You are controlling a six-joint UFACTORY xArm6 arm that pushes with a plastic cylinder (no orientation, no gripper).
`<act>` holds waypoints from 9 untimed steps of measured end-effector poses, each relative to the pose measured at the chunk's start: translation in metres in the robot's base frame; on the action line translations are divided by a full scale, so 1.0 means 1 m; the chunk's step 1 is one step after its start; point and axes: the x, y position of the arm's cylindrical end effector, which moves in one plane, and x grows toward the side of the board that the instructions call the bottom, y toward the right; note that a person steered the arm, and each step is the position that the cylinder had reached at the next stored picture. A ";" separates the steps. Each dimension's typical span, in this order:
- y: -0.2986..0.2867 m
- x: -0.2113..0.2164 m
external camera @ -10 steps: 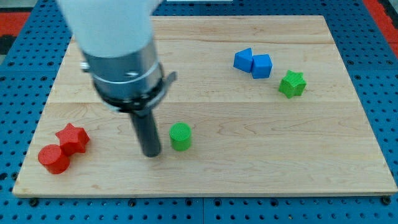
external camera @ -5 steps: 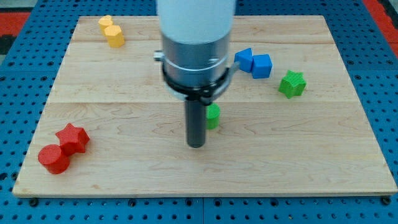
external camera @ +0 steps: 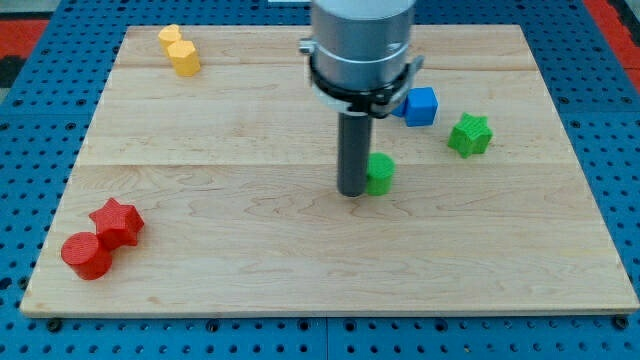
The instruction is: Push the green circle into the green star
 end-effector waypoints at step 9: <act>-0.049 -0.080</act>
